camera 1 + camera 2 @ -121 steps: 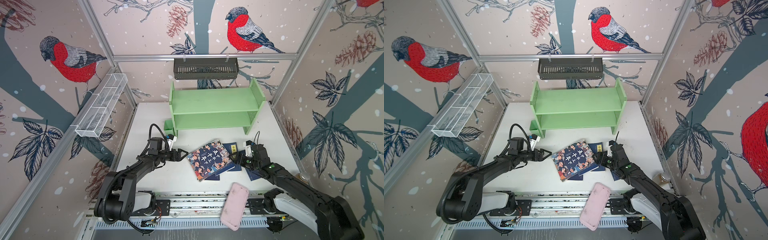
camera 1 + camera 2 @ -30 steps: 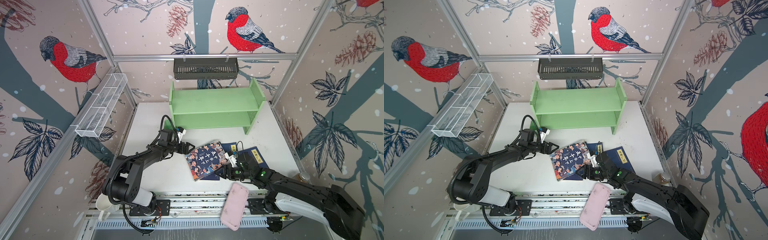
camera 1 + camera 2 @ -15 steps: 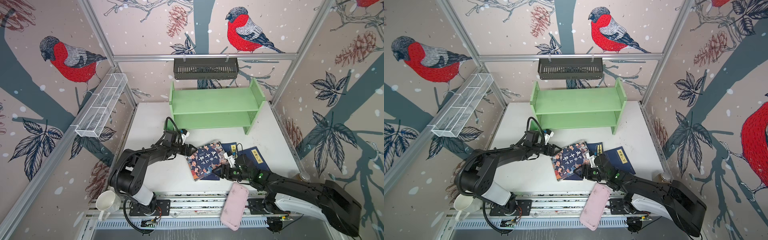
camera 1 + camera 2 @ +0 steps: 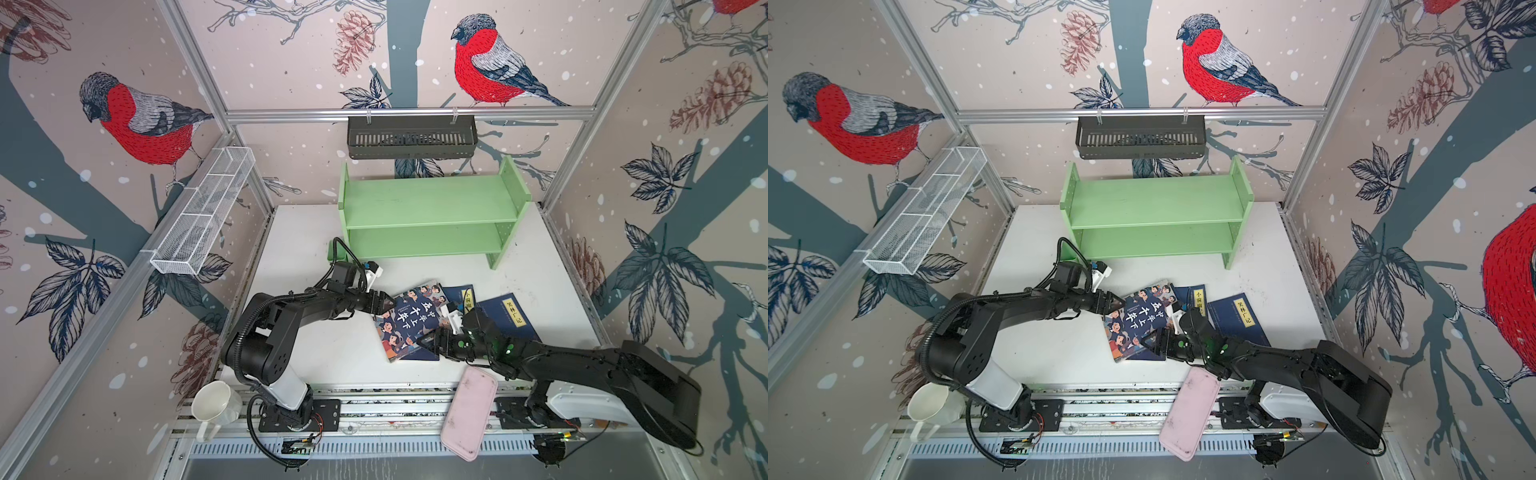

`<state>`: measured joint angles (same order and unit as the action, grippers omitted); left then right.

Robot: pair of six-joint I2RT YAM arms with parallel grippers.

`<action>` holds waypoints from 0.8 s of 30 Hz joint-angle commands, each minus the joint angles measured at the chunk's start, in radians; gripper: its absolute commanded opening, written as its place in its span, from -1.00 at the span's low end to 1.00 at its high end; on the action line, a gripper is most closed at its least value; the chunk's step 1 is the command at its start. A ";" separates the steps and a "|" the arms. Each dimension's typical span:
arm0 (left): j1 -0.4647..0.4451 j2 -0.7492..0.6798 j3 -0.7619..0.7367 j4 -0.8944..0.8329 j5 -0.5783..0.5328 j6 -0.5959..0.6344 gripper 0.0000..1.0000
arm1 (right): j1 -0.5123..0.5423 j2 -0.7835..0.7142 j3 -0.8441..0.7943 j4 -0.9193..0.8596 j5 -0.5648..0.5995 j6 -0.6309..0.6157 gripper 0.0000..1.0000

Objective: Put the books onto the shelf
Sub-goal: 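Close both grippers on the illustrated book's edges, pinching it between them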

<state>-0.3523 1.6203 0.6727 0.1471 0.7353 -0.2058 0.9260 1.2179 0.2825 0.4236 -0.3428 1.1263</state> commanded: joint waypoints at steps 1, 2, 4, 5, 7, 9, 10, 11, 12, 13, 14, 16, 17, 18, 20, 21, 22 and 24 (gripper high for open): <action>-0.004 -0.018 -0.013 -0.031 0.071 0.011 0.52 | 0.008 0.021 0.003 0.063 0.018 0.022 0.53; -0.004 -0.024 -0.017 -0.037 0.079 0.011 0.52 | 0.013 0.027 0.004 0.061 0.025 0.024 0.53; -0.004 -0.034 -0.023 -0.048 0.098 0.017 0.52 | 0.019 0.031 0.010 0.043 0.042 0.026 0.53; -0.004 -0.038 -0.028 -0.052 0.110 0.022 0.52 | 0.024 0.031 0.014 0.032 0.053 0.026 0.54; -0.004 -0.041 -0.035 -0.063 0.132 0.029 0.52 | 0.030 0.031 0.014 0.036 0.076 0.031 0.54; -0.004 -0.040 -0.037 -0.070 0.151 0.032 0.52 | 0.037 0.064 0.014 0.049 0.088 0.039 0.54; -0.004 -0.038 -0.040 -0.072 0.162 0.034 0.52 | 0.036 0.071 0.014 0.057 0.089 0.041 0.54; -0.004 -0.036 -0.041 -0.074 0.171 0.032 0.52 | 0.038 0.080 0.015 0.062 0.088 0.042 0.54; -0.004 -0.033 -0.042 -0.076 0.183 0.031 0.52 | 0.038 0.091 0.018 0.064 0.089 0.043 0.54; -0.004 -0.030 -0.045 -0.075 0.191 0.028 0.52 | 0.040 0.105 0.022 0.068 0.088 0.044 0.54; -0.003 -0.029 -0.048 -0.071 0.199 0.024 0.52 | 0.042 0.114 0.024 0.074 0.089 0.045 0.54; -0.004 -0.033 -0.059 -0.057 0.215 0.009 0.52 | 0.048 0.128 0.024 0.093 0.099 0.054 0.54; -0.004 -0.038 -0.066 -0.048 0.217 0.004 0.52 | 0.050 0.133 0.023 0.103 0.106 0.058 0.54; -0.004 -0.044 -0.074 -0.041 0.219 0.001 0.52 | 0.054 0.134 0.020 0.112 0.118 0.065 0.53; -0.004 -0.052 -0.084 -0.031 0.215 0.002 0.52 | 0.059 0.132 0.017 0.124 0.136 0.070 0.52; -0.004 -0.055 -0.089 -0.027 0.216 0.003 0.52 | 0.059 0.128 0.015 0.128 0.140 0.068 0.51; -0.004 -0.056 -0.092 -0.023 0.221 0.004 0.52 | 0.060 0.124 0.015 0.129 0.143 0.065 0.51; -0.004 -0.057 -0.099 -0.012 0.238 0.002 0.52 | 0.062 0.115 0.015 0.132 0.145 0.057 0.51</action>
<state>-0.3523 1.5692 0.5835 0.1337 0.8562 -0.1955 0.9871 1.3399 0.2974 0.5274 -0.2604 1.1995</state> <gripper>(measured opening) 0.761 0.756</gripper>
